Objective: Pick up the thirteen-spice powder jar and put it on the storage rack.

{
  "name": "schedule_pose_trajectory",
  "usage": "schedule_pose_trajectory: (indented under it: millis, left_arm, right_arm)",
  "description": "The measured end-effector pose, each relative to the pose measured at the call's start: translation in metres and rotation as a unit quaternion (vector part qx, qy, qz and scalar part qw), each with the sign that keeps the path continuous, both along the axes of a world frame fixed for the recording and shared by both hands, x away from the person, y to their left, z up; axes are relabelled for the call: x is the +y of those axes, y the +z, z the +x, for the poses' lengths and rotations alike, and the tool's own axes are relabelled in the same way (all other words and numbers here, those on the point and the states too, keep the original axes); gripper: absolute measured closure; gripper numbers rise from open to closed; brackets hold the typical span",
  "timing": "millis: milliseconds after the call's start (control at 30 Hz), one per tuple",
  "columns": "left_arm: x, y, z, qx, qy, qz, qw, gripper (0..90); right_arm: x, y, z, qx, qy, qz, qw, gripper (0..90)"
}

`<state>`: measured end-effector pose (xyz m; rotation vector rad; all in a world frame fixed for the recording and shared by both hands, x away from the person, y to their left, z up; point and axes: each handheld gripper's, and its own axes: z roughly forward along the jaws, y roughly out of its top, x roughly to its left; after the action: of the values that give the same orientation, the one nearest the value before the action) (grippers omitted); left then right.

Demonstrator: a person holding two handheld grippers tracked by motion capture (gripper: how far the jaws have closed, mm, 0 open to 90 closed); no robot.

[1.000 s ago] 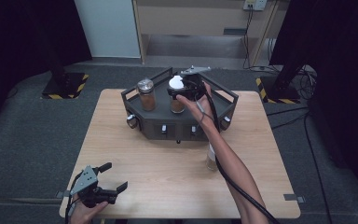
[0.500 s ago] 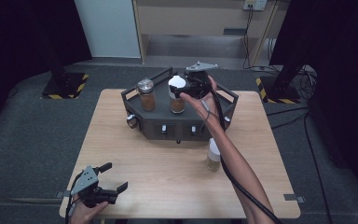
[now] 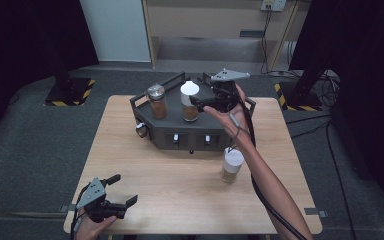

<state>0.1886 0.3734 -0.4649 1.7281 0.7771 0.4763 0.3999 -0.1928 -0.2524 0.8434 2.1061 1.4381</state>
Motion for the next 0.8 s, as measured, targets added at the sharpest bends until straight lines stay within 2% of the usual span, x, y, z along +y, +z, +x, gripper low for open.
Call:
schedule_pose_trajectory:
  millis: [467, 800]
  left_arm:
    - [0.0, 0.0, 0.0, 0.001, 0.0, 0.001, 1.0, 0.5]
    - [0.0, 0.0, 0.0, 0.001, 0.0, 0.001, 1.0, 0.5]
  right_arm:
    - [-0.035, -0.004, -0.046, -0.013, 0.032, 0.005, 0.9994, 5.9]
    - [-0.058, -0.012, -0.079, -0.017, 0.041, 0.011, 0.999, 2.8]
